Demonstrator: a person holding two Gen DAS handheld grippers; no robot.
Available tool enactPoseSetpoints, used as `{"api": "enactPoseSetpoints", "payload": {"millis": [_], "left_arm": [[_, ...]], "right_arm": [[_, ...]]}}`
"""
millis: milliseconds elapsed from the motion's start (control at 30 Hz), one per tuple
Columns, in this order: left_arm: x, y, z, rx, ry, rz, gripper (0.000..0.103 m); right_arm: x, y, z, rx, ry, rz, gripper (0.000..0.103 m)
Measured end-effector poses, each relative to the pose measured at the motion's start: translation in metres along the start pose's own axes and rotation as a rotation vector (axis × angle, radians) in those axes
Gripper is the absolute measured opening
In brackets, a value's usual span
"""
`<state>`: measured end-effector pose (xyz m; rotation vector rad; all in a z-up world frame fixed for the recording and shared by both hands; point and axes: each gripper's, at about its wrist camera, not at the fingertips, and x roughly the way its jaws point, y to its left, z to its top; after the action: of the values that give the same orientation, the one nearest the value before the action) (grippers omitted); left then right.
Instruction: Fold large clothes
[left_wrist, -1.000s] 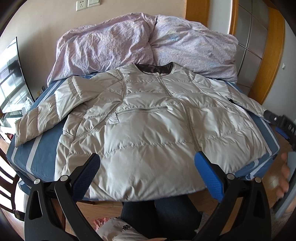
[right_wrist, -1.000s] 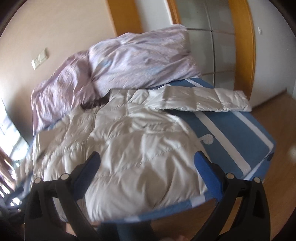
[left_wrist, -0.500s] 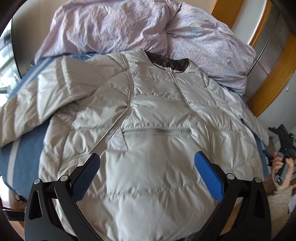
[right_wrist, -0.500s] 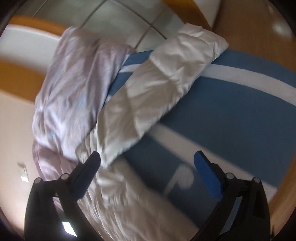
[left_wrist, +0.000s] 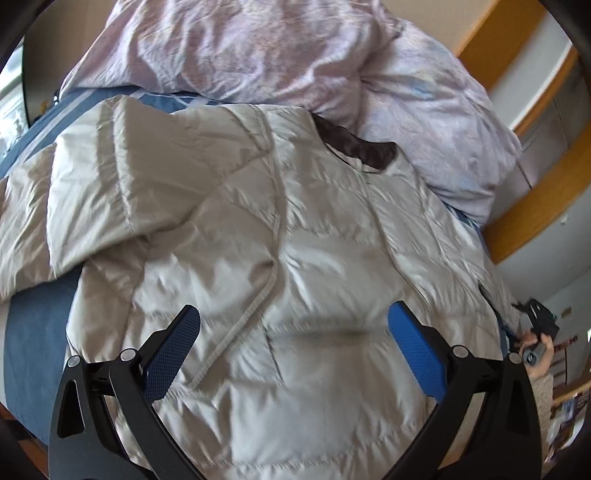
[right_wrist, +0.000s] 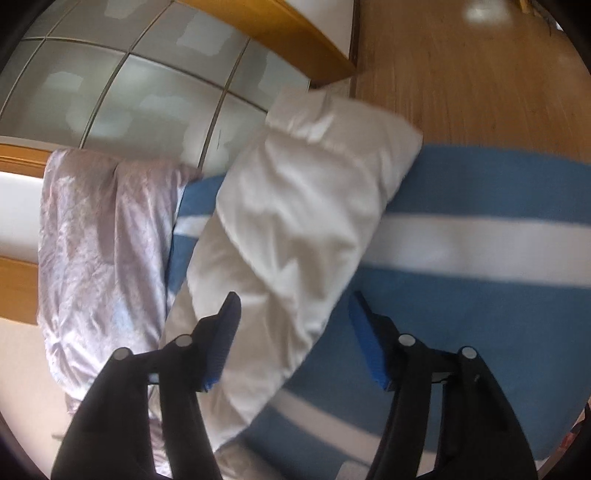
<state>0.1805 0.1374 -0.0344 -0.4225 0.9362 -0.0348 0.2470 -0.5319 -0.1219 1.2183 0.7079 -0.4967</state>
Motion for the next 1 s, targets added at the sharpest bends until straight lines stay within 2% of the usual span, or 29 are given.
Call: {"api": "enactPoseSetpoints", "payload": {"millis": [100, 200, 267, 367, 467, 533, 667, 767, 833, 900, 1000], "left_arm": [[0.005, 0.000, 0.011, 0.038, 0.007, 0.009, 0.102], [0.014, 0.000, 0.024, 0.047, 0.047, -0.011, 0.102], [0.018, 0.000, 0.030, 0.048, 0.065, -0.026, 0.102], [0.024, 0.003, 0.039, 0.029, 0.097, -0.071, 0.102], [0.027, 0.006, 0.047, 0.010, 0.098, -0.117, 0.102], [0.028, 0.007, 0.053, 0.010, 0.083, -0.157, 0.102], [0.034, 0.002, 0.064, 0.041, 0.099, -0.182, 0.102], [0.039, 0.005, 0.074, -0.017, 0.109, -0.250, 0.102], [0.043, 0.009, 0.079, -0.063, 0.098, -0.299, 0.102], [0.047, 0.011, 0.083, -0.106, 0.091, -0.317, 0.102], [0.060, 0.005, 0.085, -0.140, 0.137, -0.364, 0.102]], "right_arm": [[0.001, -0.003, 0.010, 0.003, -0.031, -0.022, 0.051], [0.005, 0.000, 0.013, -0.013, -0.054, -0.061, 0.039], [0.007, 0.005, 0.013, -0.042, -0.068, -0.091, 0.022], [0.000, 0.021, 0.010, -0.133, -0.123, -0.122, 0.009], [-0.018, 0.058, 0.000, -0.284, -0.216, -0.145, 0.005], [-0.035, 0.094, -0.016, -0.415, -0.287, -0.125, 0.005], [-0.068, 0.172, -0.075, -0.705, -0.390, -0.013, 0.005], [-0.080, 0.216, -0.126, -0.880, -0.405, 0.098, 0.005], [-0.082, 0.238, -0.168, -0.985, -0.368, 0.184, 0.005], [-0.080, 0.252, -0.205, -1.071, -0.310, 0.253, 0.005], [-0.064, 0.262, -0.268, -1.209, -0.181, 0.341, 0.005]]}}
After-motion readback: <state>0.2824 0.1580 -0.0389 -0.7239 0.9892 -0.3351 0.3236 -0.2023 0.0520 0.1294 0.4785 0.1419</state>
